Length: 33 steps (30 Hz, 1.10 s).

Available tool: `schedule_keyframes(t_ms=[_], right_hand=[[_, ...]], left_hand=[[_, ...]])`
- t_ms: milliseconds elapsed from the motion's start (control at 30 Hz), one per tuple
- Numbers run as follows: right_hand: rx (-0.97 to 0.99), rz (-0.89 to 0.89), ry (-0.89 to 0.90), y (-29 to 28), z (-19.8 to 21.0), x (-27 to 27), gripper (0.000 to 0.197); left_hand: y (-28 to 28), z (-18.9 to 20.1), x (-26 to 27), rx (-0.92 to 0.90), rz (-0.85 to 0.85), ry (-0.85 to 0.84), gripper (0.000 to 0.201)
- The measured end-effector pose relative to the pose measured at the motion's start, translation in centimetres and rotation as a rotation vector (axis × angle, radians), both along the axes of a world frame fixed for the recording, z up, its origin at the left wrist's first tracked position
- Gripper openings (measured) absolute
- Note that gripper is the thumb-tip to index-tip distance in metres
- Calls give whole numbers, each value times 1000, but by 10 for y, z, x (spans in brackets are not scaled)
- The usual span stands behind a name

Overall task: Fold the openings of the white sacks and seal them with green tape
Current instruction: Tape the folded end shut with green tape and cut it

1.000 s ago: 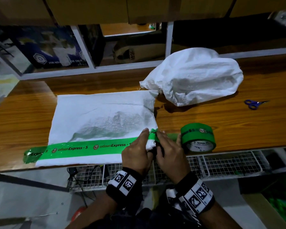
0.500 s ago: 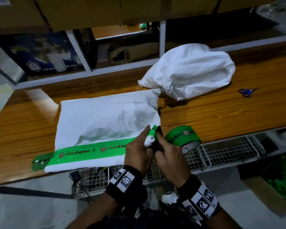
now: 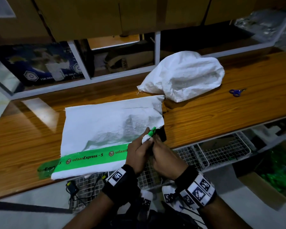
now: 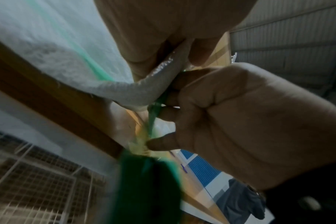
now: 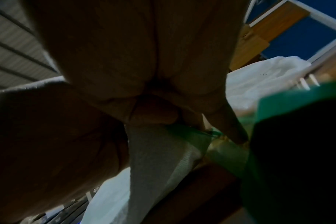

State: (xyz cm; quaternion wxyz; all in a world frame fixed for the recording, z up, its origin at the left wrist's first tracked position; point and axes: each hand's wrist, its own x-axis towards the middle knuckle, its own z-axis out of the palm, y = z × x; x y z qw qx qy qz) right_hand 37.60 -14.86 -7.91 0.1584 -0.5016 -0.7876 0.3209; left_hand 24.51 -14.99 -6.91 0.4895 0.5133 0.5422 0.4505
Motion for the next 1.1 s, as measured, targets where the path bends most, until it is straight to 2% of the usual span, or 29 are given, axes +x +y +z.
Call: schedule_keyframes(t_ms=[100,200,267,433,567,700,767,800,900,967,1033,1100], right_hand=[[-28,44,54,0,12,-1,81],[20,55,-58,1,26,2,74],[23,36,-60,2,30,6,76],[31,-278,365,16,28,31,40],[-9,-327,528,29,27,35,31],[160,-427,542,42,34,19,22],[199,-427,565,47,40,11,18],[212,-422,576,50,41,8,16],[239,-381,568,53,47,-2,15],[262,-342,543,54,47,-8,14],[292,-346,522,54,45,-8,17],[296,-386,538,47,41,2,13]], left_hand=[[-2,-9,-3,3,51,-27,71],[-2,-13,-6,32,110,-27,62],[-4,-5,-8,80,101,-20,59],[-16,31,-13,133,28,-10,64],[-15,47,-18,94,-26,-51,57],[-8,49,-28,32,-95,-112,49],[-6,55,-33,-15,-93,-190,36],[-3,61,-36,-19,-96,-165,43],[9,73,-39,0,-124,150,91],[13,79,-37,-22,-104,236,107],[12,85,-34,-12,-83,238,99],[13,90,-35,-4,-65,189,79]])
